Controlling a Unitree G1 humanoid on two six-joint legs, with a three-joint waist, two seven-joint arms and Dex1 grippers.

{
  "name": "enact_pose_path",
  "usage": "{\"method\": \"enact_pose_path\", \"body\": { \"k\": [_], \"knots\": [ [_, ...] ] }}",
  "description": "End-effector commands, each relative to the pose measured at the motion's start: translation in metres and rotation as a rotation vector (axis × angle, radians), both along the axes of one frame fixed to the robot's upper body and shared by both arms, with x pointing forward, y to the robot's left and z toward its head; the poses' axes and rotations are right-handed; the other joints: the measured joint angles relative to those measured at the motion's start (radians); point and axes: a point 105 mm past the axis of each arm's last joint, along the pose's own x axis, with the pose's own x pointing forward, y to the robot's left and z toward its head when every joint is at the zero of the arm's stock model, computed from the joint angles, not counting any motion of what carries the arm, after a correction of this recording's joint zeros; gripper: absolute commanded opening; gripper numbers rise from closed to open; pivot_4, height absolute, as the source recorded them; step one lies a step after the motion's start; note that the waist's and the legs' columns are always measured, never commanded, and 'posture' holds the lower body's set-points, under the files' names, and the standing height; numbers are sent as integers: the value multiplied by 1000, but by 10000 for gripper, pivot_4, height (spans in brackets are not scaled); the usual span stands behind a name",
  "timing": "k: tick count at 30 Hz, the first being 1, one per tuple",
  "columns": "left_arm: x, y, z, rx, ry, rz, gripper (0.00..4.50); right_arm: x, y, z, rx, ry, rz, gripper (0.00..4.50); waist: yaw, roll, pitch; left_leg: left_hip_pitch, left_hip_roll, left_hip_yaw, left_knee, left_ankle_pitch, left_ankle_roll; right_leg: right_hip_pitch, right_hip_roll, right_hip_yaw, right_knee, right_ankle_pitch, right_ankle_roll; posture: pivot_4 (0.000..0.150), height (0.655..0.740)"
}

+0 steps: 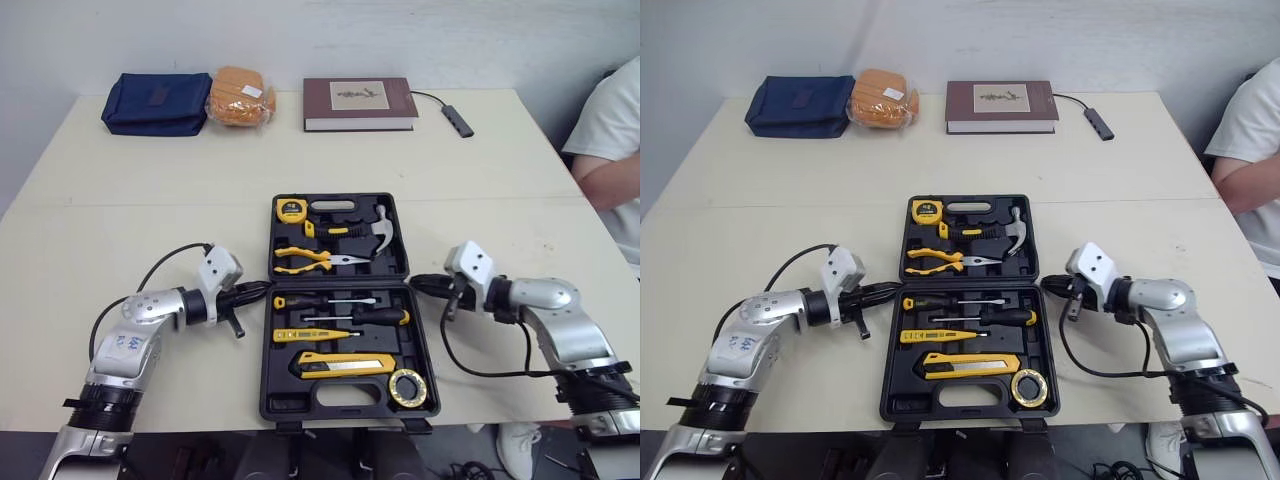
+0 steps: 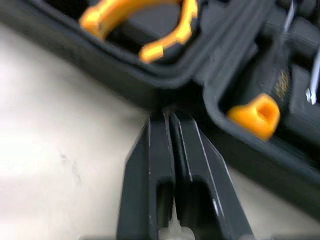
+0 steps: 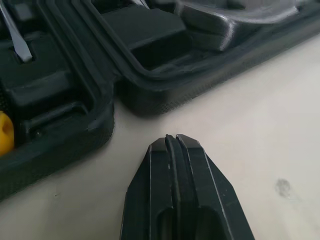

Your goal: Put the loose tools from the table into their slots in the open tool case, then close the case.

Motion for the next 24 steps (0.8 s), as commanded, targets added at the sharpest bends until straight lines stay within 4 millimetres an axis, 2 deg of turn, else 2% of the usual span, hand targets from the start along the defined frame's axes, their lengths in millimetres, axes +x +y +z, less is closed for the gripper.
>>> {"method": "enact_pose_path", "body": {
  "k": [1,6,13,24],
  "knots": [
    [8,-4,10,-9,-45,15,509,-6,16,8,-4,3,72,0,0,0,0,0,0,0,0,0,0,0,0,0,0,0,0,1500,7400],
    [15,-5,12,-19,-45,36,509,-4,23,15,11,-2,77,0,-1,0,0,0,0,0,0,0,0,0,0,0,2,0,0,1500,7400],
    [24,-3,9,-5,-35,79,509,17,25,24,-12,-41,36,0,-10,-1,0,0,0,0,0,1,0,0,0,0,3,0,0,1500,7400],
    [28,0,8,-1,-36,112,509,32,31,22,-36,-46,44,0,-13,-1,0,0,0,0,1,1,0,0,0,0,4,0,0,1500,7400]
  ]
}}
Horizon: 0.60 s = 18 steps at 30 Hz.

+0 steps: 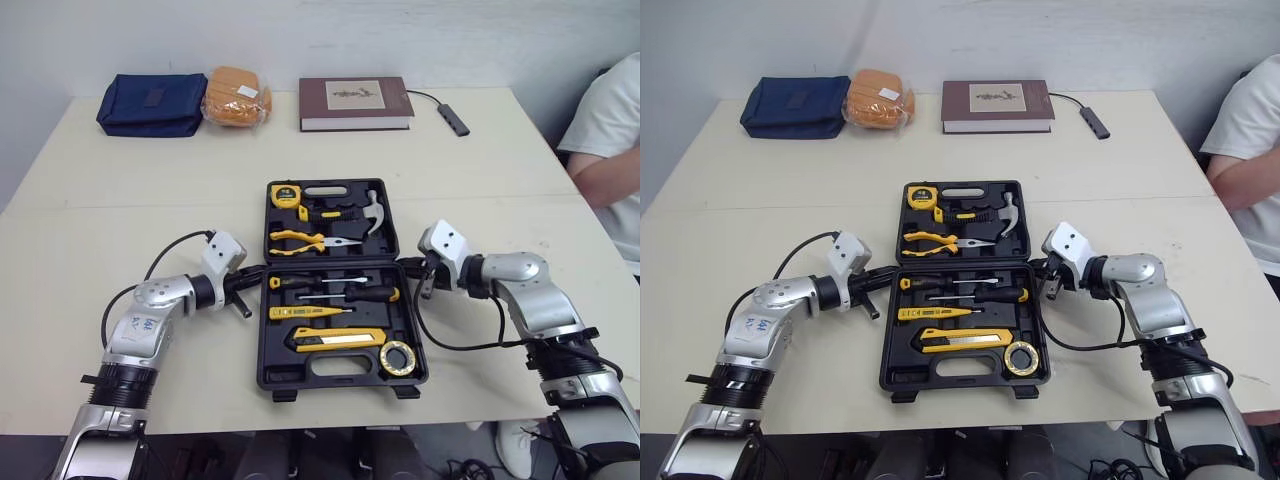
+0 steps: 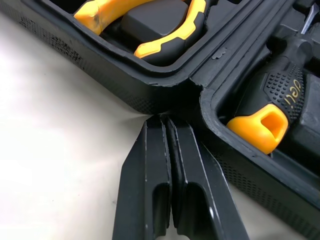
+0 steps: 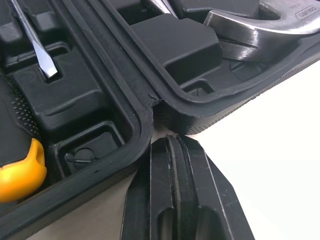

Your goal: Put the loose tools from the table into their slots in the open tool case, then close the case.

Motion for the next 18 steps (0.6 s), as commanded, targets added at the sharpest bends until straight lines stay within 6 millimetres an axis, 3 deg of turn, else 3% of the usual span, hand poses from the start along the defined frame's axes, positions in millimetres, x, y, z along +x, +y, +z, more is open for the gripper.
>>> {"method": "enact_pose_path", "body": {
  "k": [1,6,8,9,10,11,13,14,16,18],
  "knots": [
    [3,0,6,5,-30,15,509,0,12,9,8,-41,55,0,0,0,0,0,0,0,0,0,0,0,0,0,0,0,0,1500,7400],
    [5,22,6,36,-23,99,509,-2,-4,6,-17,-33,12,0,0,0,0,0,0,0,0,0,0,0,0,0,0,0,0,1500,7400],
    [2,34,19,-15,-53,125,0,-3,-20,15,-71,-113,3,7227,0,0,0,0,0,0,0,0,0,0,0,0,0,0,0,1500,7400],
    [0,41,23,-25,-64,140,0,-4,-28,15,-85,-93,-13,8449,0,0,0,0,0,0,0,0,0,0,0,0,0,0,0,1500,7400],
    [-1,50,25,-4,-71,161,5515,-6,-34,17,-80,-86,-29,14444,0,0,0,0,0,0,0,0,0,0,0,0,0,0,0,1500,7400],
    [-1,55,25,15,-73,175,8153,-6,-37,19,-71,-76,-39,19013,0,0,0,0,0,0,0,0,0,0,0,0,-1,0,0,1500,7400],
    [1,87,26,135,-55,289,16331,-8,-51,31,-43,-79,-85,28805,1,0,0,0,0,0,0,0,0,0,0,0,-1,0,0,1500,7400],
    [2,100,33,146,-54,321,20304,-10,-57,39,-24,-78,-106,33430,2,-1,1,0,0,0,0,0,0,0,0,0,-2,0,0,1500,7400],
    [5,104,58,53,-62,319,29783,-14,-64,51,11,-59,-126,44065,4,-1,1,0,0,-1,-1,0,0,0,0,0,-1,0,0,1500,7400],
    [7,91,85,-54,-46,272,40151,-15,-65,68,66,-33,-171,45000,8,-1,1,-1,0,-2,-1,0,-1,-1,-1,-1,-1,0,0,1500,7400]
  ]
}}
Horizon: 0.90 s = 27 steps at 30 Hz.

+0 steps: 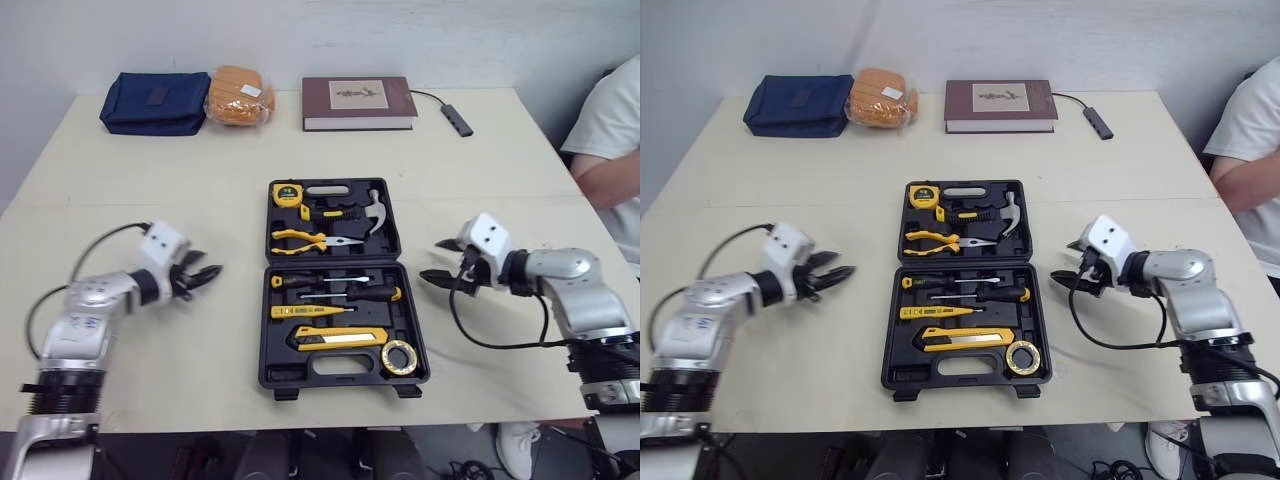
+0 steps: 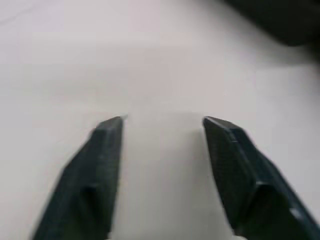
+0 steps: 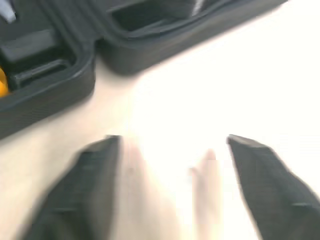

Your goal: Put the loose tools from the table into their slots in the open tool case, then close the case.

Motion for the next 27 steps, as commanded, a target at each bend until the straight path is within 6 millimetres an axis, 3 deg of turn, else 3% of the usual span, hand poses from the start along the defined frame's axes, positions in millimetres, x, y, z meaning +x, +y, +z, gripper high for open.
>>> {"method": "enact_pose_path", "body": {
  "k": [1,3,6,9,13,20,27],
  "knots": [
    [4,-19,51,-161,-42,-76,43525,-3,1,41,98,-15,-50,45000,4,-1,0,-1,0,-1,0,0,0,0,-1,0,0,0,0,1500,7400],
    [5,-28,53,-208,88,-63,44323,-2,9,54,164,56,-92,45000,0,-1,0,-1,0,-1,0,0,0,0,-1,0,0,0,0,1500,7400],
    [0,-60,64,-232,166,-186,44323,-8,17,52,75,225,-150,45000,-3,-1,0,-2,0,-1,0,0,0,-2,0,0,0,0,0,1500,7400],
    [15,-74,60,-187,256,-107,44323,-8,38,61,191,426,-201,45000,-6,-1,1,-9,0,-1,1,0,0,-8,1,0,1,0,0,1500,7400],
    [31,-88,58,-217,334,-33,44323,0,49,61,213,570,-310,45000,-2,-2,1,-16,-2,2,4,6,0,-17,1,1,10,0,0,1500,7400],
    [43,-95,43,-156,383,45,44323,22,56,55,195,589,-419,45000,-3,-2,1,-19,-4,3,4,6,1,-21,1,1,11,0,0,1500,7400],
    [47,-106,26,-182,432,47,44323,28,64,48,162,580,-424,45000,-3,-2,1,-19,-4,3,5,7,0,-21,5,1,12,0,0,1500,7400]
  ]
}}
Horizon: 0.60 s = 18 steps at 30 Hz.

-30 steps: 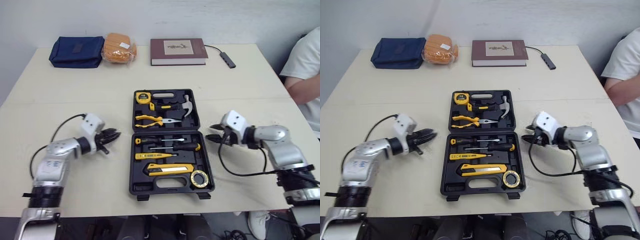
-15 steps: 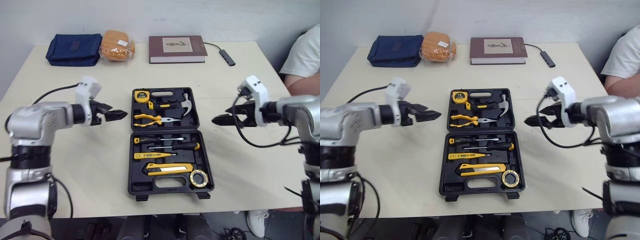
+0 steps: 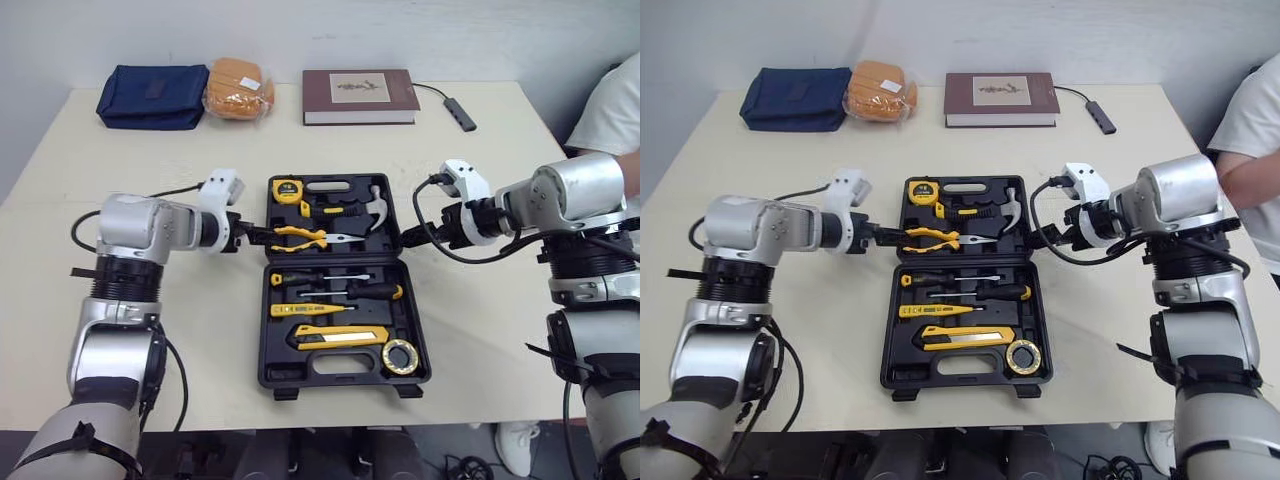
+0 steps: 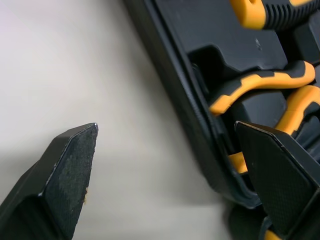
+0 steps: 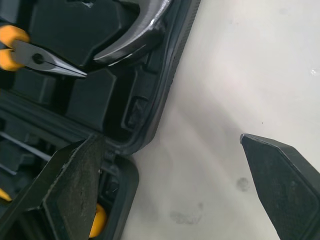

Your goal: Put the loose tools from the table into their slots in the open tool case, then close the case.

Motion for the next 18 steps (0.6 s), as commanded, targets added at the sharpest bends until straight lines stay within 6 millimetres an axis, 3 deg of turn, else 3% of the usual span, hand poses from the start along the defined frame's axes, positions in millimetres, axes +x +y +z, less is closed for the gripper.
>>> {"method": "enact_pose_path", "body": {
  "k": [1,7,18],
  "knots": [
    [5,2,10,-1,-36,19,44323,4,3,10,-1,-42,-1,45000,0,0,0,0,0,0,0,0,0,0,0,0,0,0,0,1500,7400],
    [13,9,8,58,-69,51,44323,11,5,7,-1,-47,-35,45000,-1,0,0,0,0,0,0,0,-1,0,1,0,1,0,0,1500,7400],
    [15,1,-3,85,-50,24,44323,27,3,-8,-36,-27,-137,45000,1,0,0,2,0,1,1,1,-1,0,1,0,3,0,0,1500,7400]
  ]
}}
